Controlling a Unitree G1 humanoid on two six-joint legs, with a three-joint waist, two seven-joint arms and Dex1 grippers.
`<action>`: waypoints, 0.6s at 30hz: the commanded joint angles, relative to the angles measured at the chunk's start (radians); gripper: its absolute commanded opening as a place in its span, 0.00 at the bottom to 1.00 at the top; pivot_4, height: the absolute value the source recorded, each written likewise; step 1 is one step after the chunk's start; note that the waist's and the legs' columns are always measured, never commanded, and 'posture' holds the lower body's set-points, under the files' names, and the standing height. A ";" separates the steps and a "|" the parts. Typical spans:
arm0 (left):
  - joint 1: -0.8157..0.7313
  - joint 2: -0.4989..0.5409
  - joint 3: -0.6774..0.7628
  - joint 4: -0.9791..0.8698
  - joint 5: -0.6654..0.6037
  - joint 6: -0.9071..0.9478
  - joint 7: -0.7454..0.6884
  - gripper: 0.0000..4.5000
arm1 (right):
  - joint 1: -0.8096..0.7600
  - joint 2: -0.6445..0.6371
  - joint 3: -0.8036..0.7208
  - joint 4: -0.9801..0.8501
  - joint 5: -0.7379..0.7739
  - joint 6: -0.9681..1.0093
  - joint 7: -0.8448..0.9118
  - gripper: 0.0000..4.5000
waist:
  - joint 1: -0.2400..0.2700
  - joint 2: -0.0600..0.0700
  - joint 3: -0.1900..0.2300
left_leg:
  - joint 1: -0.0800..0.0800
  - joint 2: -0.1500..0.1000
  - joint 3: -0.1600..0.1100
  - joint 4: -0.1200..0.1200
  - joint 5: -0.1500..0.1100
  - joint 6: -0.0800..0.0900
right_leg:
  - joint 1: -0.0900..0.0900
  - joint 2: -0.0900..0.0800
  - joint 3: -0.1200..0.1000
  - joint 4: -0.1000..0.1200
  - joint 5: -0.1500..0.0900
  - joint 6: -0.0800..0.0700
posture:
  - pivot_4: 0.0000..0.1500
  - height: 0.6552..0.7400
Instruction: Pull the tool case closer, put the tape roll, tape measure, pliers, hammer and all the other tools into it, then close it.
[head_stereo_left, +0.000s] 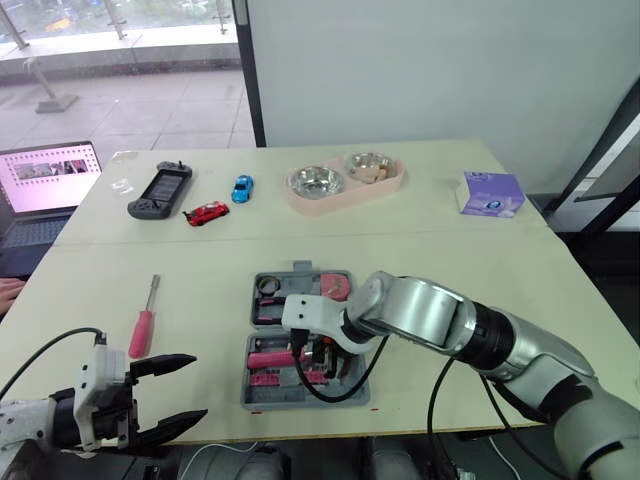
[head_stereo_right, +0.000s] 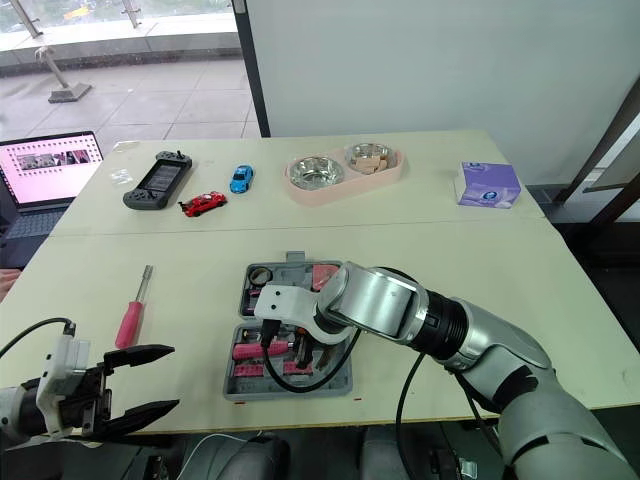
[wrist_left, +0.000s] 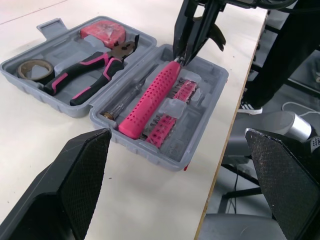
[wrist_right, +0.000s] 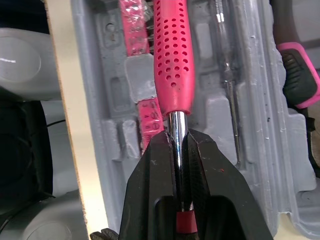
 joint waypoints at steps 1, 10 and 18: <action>0.010 0.001 0.006 -0.025 -0.001 -0.015 0.001 1.00 | -0.003 0.024 0.001 0.003 -0.014 -0.025 -0.003 0.01 | -0.001 0.000 0.000 | 0.000 0.000 0.000 0.000 0.000 0.000 | 0.000 0.000 0.000 0.000 0.000 0.000 | 1.00 0.81; 0.026 0.001 0.014 -0.032 -0.004 -0.018 0.005 1.00 | 0.012 0.039 0.004 0.024 -0.031 -0.039 -0.004 0.01 | -0.003 0.000 0.000 | 0.000 0.000 0.000 0.000 0.000 0.000 | 0.000 0.000 0.000 0.000 0.000 0.000 | 1.00 0.81; 0.037 0.002 0.018 -0.035 -0.008 -0.021 0.003 1.00 | 0.028 0.049 0.011 0.040 -0.047 -0.056 -0.006 0.01 | -0.018 0.000 0.000 | 0.000 0.000 0.000 0.000 0.000 0.000 | 0.000 0.000 0.000 0.001 0.000 0.000 | 1.00 0.81</action>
